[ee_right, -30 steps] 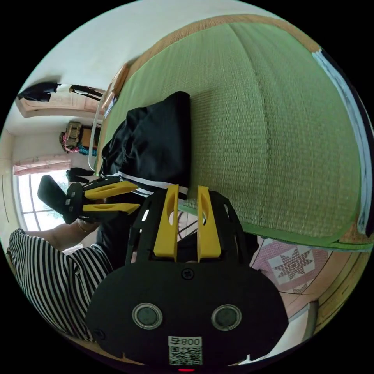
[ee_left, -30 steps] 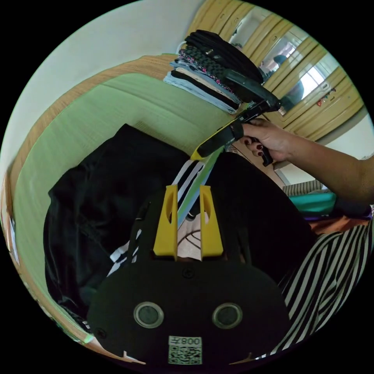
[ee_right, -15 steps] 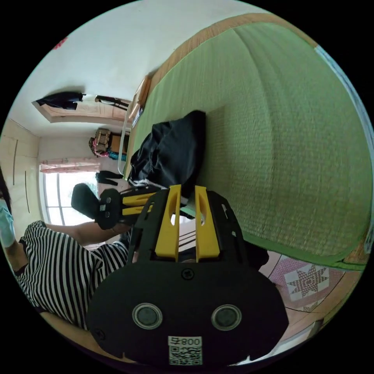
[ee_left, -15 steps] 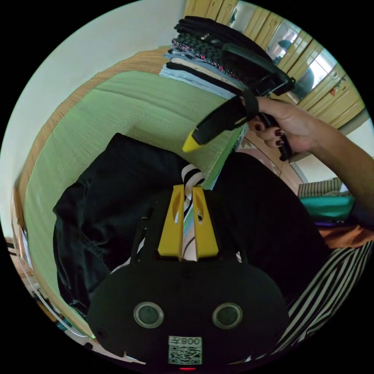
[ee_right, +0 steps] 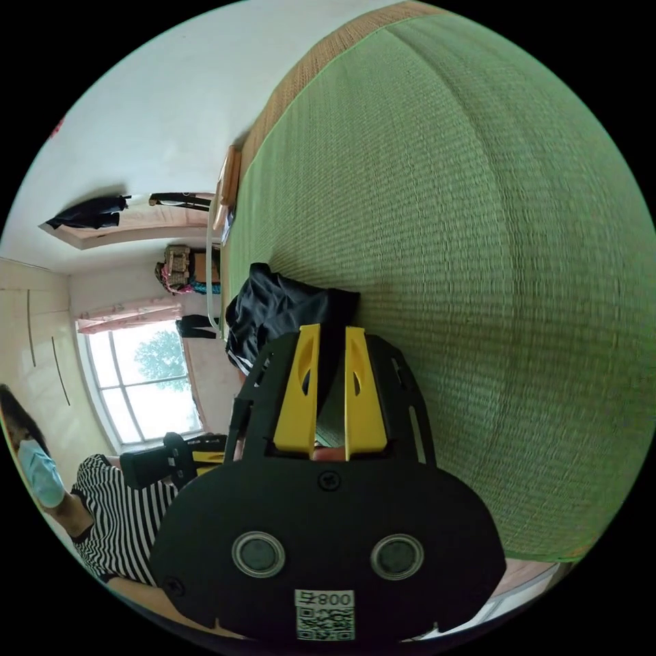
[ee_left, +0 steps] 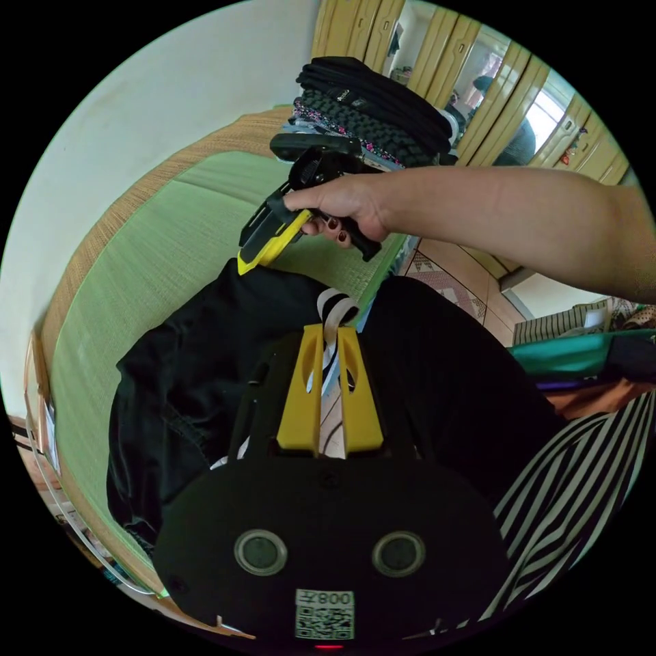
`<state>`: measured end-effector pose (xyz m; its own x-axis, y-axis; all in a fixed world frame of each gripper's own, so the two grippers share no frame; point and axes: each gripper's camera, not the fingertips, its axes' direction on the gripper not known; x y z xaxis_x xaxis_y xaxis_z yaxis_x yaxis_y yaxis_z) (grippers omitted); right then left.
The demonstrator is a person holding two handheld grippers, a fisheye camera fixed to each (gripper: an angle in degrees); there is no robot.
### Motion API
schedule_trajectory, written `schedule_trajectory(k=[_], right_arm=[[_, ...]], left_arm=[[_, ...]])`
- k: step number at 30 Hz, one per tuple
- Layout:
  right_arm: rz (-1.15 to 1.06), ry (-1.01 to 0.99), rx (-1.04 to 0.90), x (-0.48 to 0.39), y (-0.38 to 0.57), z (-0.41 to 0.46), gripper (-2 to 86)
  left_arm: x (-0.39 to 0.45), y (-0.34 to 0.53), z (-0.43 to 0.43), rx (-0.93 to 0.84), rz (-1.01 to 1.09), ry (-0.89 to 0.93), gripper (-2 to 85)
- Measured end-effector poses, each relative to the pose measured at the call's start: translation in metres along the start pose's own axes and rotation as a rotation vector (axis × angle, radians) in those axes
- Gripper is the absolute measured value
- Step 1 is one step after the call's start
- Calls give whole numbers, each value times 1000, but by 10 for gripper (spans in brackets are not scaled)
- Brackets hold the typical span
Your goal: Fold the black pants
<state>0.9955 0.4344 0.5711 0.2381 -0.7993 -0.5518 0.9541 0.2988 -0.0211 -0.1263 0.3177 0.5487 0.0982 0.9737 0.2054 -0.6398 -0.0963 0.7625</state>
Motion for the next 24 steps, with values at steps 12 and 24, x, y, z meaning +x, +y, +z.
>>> schedule_trajectory(k=[12,24], right_arm=[[-10,116,171,-36,19,-30,25],[-227,62,206,-170,-5,67,23]], left_arm=[[-7,-22,-173,220,-66,106,31],[-102,109,-418,544,-446,237,29]])
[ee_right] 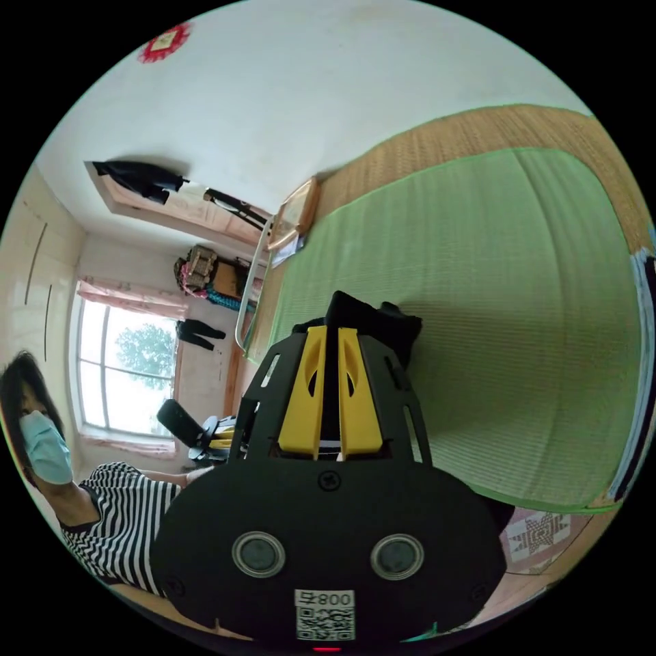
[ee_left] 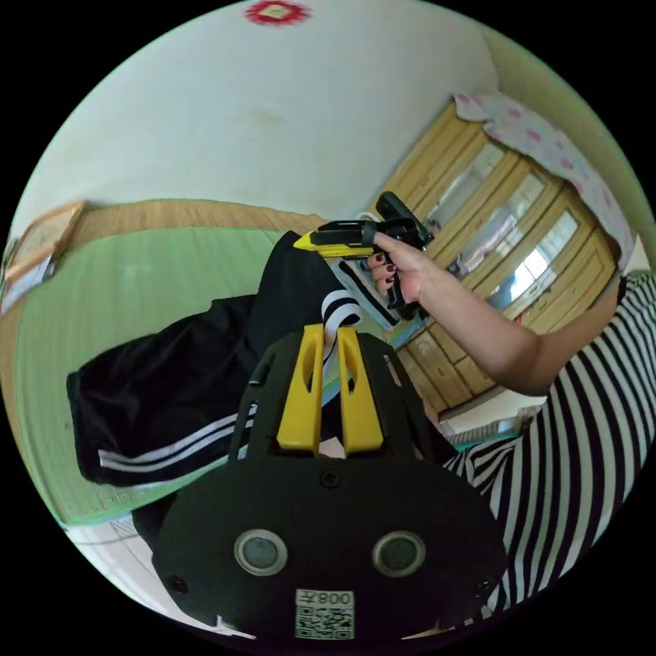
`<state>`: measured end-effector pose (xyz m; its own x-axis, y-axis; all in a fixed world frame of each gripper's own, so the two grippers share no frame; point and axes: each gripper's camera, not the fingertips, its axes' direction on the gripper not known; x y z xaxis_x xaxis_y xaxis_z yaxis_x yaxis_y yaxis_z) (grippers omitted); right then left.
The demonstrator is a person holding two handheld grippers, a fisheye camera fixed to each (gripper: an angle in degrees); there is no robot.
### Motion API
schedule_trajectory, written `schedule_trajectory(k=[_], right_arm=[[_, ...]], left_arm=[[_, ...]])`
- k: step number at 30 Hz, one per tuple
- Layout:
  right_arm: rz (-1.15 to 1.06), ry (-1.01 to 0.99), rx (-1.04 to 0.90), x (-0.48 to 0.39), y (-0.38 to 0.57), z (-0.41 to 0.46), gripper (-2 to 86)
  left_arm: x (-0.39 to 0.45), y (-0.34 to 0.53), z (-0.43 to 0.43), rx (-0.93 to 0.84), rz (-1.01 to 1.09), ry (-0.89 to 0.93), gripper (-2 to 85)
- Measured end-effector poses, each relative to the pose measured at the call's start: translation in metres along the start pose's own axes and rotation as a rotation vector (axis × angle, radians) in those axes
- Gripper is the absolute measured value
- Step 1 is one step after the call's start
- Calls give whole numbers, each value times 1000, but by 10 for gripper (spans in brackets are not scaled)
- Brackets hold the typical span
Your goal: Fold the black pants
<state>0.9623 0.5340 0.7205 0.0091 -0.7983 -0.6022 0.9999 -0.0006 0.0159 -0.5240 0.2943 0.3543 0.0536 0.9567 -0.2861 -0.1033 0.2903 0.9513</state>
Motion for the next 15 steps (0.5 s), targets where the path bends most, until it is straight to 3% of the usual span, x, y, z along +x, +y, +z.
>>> schedule_trajectory(k=[8,15], right_arm=[[-86,52,-139,-60,-45,155,23],[-152,159,-296,-84,-76,292,24]], left_arm=[[-79,10,-166,220,-371,65,29],[-109,9,-260,295,-540,78,29]])
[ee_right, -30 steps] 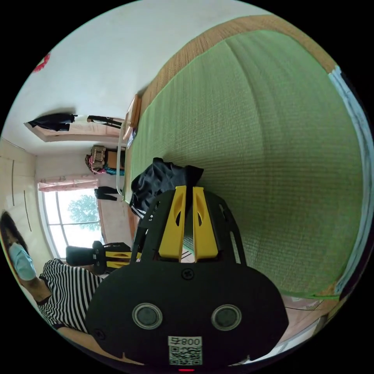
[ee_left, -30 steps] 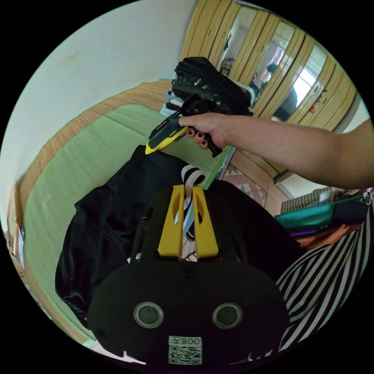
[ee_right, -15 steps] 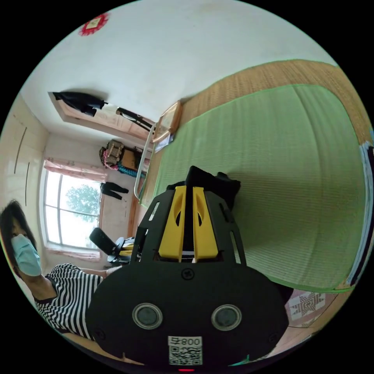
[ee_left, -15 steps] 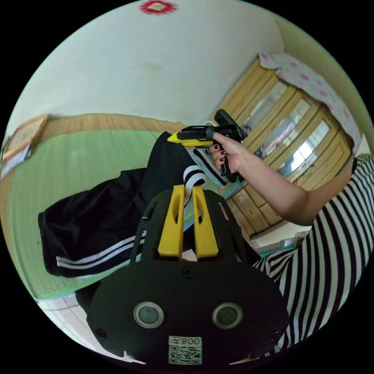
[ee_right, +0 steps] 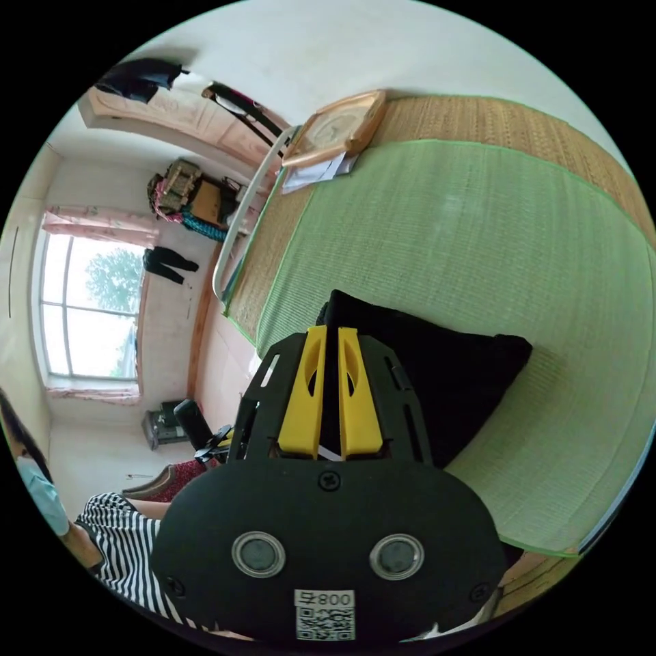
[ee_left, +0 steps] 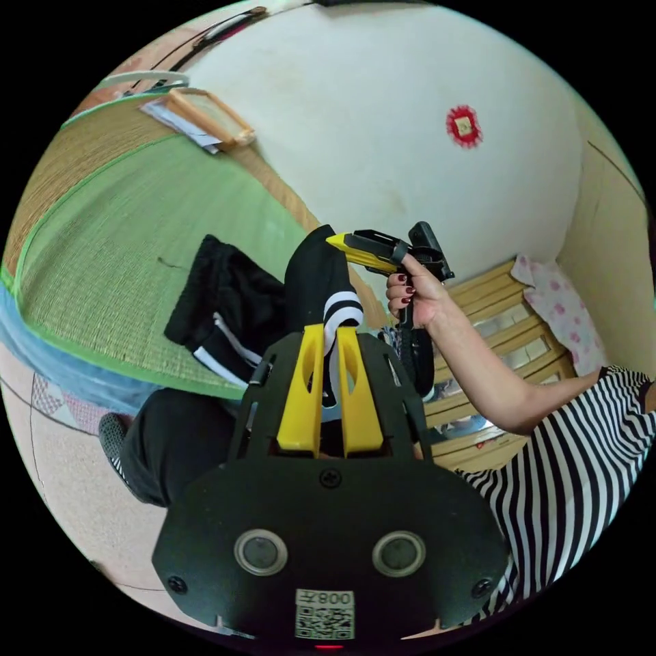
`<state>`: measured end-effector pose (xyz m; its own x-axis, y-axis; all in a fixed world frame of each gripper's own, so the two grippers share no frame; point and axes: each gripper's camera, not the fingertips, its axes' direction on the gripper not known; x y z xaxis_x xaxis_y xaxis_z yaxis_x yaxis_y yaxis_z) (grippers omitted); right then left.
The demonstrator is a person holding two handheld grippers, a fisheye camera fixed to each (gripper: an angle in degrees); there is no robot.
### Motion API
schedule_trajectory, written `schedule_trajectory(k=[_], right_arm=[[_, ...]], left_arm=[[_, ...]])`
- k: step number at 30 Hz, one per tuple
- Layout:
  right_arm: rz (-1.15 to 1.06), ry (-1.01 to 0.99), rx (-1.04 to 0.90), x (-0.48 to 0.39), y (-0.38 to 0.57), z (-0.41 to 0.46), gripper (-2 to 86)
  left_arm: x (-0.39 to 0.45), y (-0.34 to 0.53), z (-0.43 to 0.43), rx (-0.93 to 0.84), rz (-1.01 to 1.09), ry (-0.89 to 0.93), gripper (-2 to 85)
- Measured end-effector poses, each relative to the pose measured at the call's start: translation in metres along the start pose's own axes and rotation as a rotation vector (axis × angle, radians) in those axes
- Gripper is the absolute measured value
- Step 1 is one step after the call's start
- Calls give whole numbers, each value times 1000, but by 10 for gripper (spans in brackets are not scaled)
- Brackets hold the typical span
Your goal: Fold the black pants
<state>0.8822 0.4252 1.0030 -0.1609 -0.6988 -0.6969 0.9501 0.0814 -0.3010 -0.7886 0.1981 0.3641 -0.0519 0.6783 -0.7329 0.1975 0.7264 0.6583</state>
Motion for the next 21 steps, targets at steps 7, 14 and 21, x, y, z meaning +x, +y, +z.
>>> schedule_trajectory(k=[7,14,21], right_arm=[[-3,49,-94,0,-50,91,26],[-9,72,-151,14,-81,148,29],[-11,77,-187,38,-107,192,50]], left_arm=[[3,-45,-68,42,-130,10,32],[17,-80,-113,61,-222,33,33],[31,-103,-137,85,-290,104,30]])
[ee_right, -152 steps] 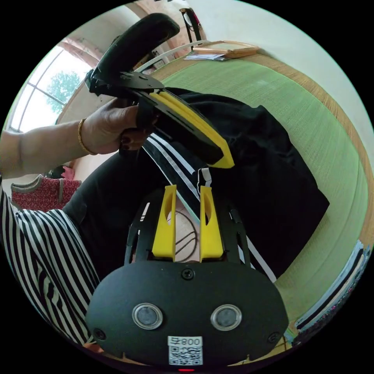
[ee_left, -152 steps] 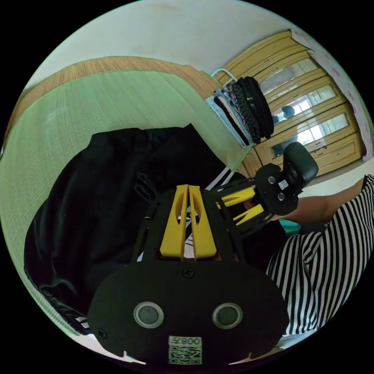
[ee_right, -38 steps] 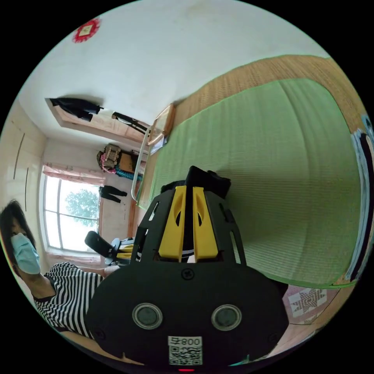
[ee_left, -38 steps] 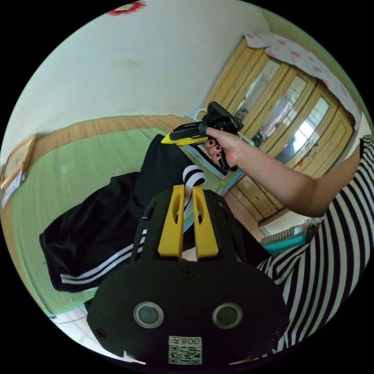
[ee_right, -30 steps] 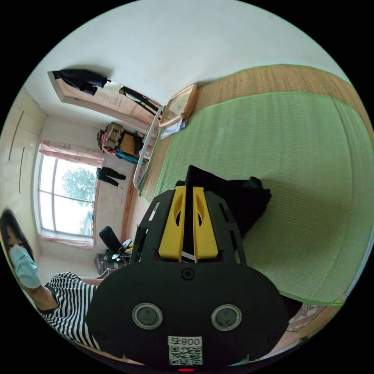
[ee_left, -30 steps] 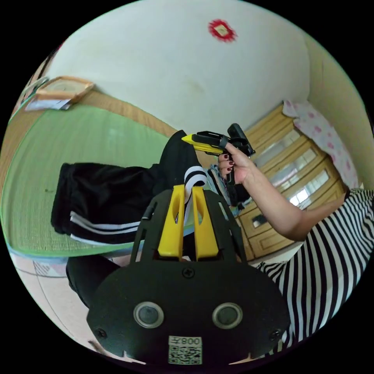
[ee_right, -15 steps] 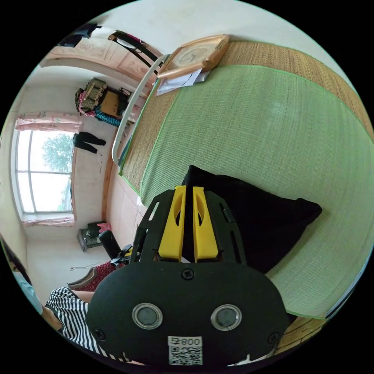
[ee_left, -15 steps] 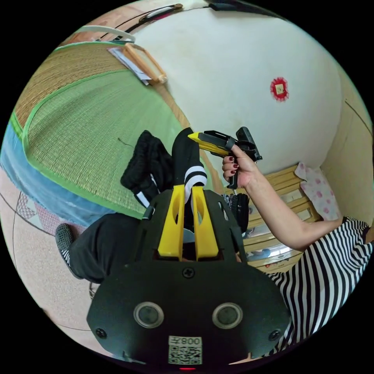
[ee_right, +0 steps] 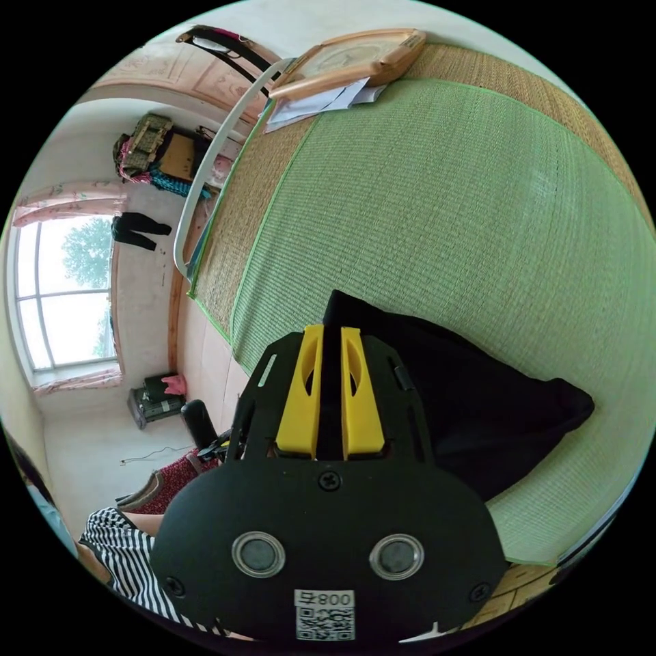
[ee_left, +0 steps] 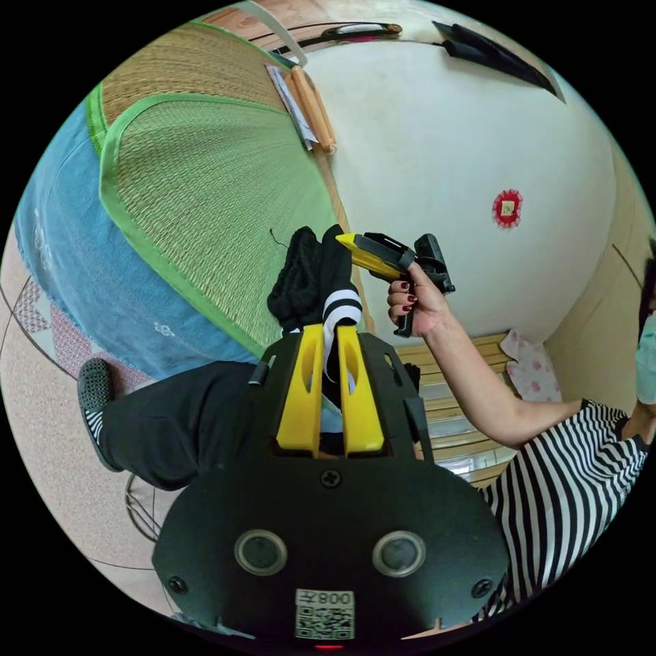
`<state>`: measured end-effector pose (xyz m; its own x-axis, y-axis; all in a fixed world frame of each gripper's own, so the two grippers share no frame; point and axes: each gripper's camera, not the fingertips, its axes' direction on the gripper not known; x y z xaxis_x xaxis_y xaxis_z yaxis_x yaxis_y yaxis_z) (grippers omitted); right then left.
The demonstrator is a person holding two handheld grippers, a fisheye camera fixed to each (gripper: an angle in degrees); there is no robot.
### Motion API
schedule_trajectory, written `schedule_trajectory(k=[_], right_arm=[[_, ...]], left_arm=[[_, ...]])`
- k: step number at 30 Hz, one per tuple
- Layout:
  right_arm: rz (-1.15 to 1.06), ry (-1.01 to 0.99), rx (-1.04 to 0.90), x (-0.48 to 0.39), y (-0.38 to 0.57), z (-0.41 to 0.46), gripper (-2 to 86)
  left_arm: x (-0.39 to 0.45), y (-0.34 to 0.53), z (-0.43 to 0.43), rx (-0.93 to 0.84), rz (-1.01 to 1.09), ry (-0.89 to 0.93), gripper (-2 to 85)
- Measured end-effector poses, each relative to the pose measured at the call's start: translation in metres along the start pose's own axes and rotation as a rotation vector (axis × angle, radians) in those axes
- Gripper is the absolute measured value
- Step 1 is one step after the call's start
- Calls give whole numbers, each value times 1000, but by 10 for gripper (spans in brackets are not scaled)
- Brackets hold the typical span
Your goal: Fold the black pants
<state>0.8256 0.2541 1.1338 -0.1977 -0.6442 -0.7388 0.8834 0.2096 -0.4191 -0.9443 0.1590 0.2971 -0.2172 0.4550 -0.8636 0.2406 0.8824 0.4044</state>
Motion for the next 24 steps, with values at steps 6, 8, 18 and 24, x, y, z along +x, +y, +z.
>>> schedule_trajectory(k=[6,8,18,24], right_arm=[[-78,-104,38,14,-9,-1,59],[-105,-120,78,18,-4,-8,46],[-313,221,-28,12,-31,58,2],[-372,262,-95,17,-50,84,1]], left_arm=[[25,0,-19,16,-50,-18,19],[42,8,-32,54,-40,-60,9],[138,-25,40,-107,276,-295,1],[133,-24,76,-170,252,-409,1]])
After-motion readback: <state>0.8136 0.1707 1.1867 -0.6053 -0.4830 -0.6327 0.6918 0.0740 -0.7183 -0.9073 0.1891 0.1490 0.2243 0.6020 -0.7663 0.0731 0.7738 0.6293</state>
